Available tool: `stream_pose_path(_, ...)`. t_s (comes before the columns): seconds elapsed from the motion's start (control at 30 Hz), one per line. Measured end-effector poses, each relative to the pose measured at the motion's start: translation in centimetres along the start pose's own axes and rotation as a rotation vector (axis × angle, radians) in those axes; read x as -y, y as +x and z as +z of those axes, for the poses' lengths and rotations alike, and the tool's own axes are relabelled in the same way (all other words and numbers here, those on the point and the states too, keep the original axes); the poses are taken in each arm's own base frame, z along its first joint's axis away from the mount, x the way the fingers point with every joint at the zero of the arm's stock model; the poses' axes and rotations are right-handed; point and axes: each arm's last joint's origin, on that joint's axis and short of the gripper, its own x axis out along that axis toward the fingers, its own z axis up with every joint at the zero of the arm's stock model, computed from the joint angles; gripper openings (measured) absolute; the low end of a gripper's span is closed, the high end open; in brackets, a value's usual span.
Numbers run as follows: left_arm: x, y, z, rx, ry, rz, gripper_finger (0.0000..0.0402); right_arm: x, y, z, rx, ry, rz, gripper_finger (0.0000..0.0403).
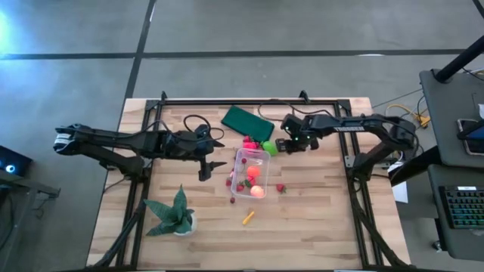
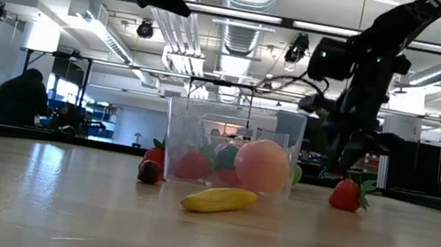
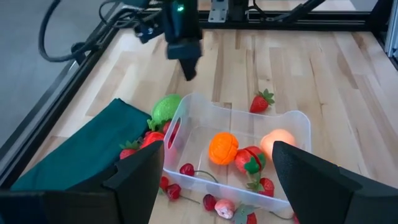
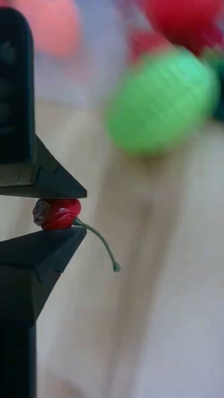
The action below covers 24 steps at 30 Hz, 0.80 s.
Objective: Pick and placing Produce into tupperware
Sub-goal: Put the red cherry into the transparent bin
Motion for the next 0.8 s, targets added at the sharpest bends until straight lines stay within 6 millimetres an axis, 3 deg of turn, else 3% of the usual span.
stream_pose_path(0.17,0.0,0.0,0.0,0.000,-0.013,0.000,0.0283,-3.1,-2.4,-1.0,0.037,-0.091,0.227,0.0074)
stream_pose_path(0.37,0.0,0.0,0.0,0.001,-0.013,0.000,0.0283,-7.8,-4.8,-0.2,0.111,-0.198,0.376,0.0074)
stream_pose_path(0.53,0.0,0.0,0.1,0.003,-0.020,0.000,0.0283,-11.1,-3.5,0.1,0.044,-0.308,0.330,0.0075)
stream_pose_path(0.7,0.0,-0.1,0.1,0.006,-0.020,0.000,0.0283,-12.3,-0.7,-0.5,-0.052,-0.382,0.163,0.0092)
stream_pose_path(0.8,0.0,-0.1,0.1,0.005,-0.013,-0.001,0.0283,-13.3,-0.3,-1.0,-0.021,-0.408,0.133,0.0119)
